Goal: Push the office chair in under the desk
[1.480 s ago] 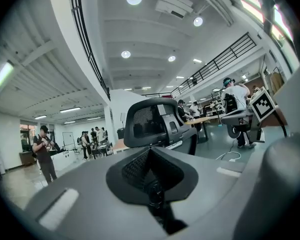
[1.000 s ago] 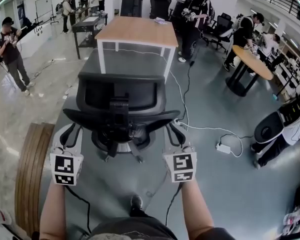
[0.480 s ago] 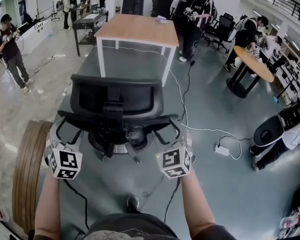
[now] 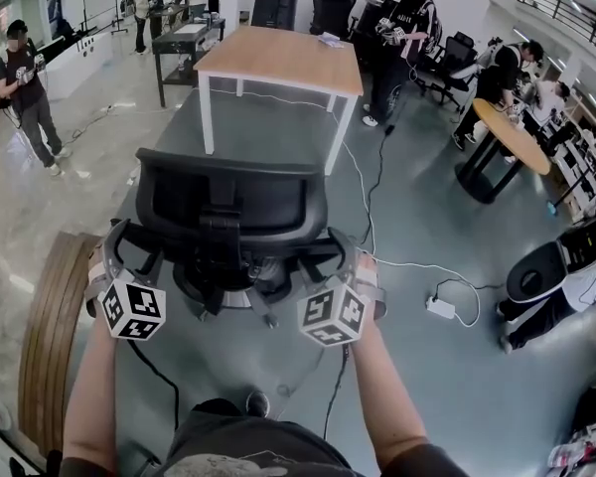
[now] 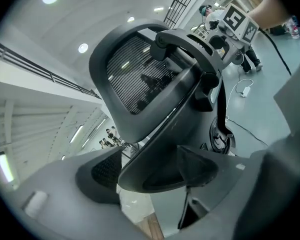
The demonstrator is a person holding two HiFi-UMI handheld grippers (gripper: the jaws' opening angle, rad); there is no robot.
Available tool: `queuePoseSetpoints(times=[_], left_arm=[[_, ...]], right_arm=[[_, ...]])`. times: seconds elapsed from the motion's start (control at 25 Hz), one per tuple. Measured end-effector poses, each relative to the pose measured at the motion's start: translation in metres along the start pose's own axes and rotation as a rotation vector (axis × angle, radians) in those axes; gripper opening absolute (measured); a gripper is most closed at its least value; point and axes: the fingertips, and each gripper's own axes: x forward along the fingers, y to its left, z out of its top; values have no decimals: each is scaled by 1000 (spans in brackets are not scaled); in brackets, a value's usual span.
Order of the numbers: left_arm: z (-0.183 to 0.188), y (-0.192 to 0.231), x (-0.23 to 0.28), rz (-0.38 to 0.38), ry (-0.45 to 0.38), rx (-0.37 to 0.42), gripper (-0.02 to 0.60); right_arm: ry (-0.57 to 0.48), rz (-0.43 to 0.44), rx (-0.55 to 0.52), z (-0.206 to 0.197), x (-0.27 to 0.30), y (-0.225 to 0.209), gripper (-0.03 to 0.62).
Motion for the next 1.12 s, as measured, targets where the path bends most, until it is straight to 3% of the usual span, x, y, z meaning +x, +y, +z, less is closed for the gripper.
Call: queuePoseSetpoints(times=[0.4,0.88,1.12], left_arm=[[-9,-4,23,-92,63,-13,394],[-8,-12,46,-170,52,106,393],[-9,-15,65,-157,31,150,380]], right_arm=[[32,7,-9,-4,8,2,304],[124,43,-25,-11,20,7,304],[107,21,-20,-16,34,7,304]])
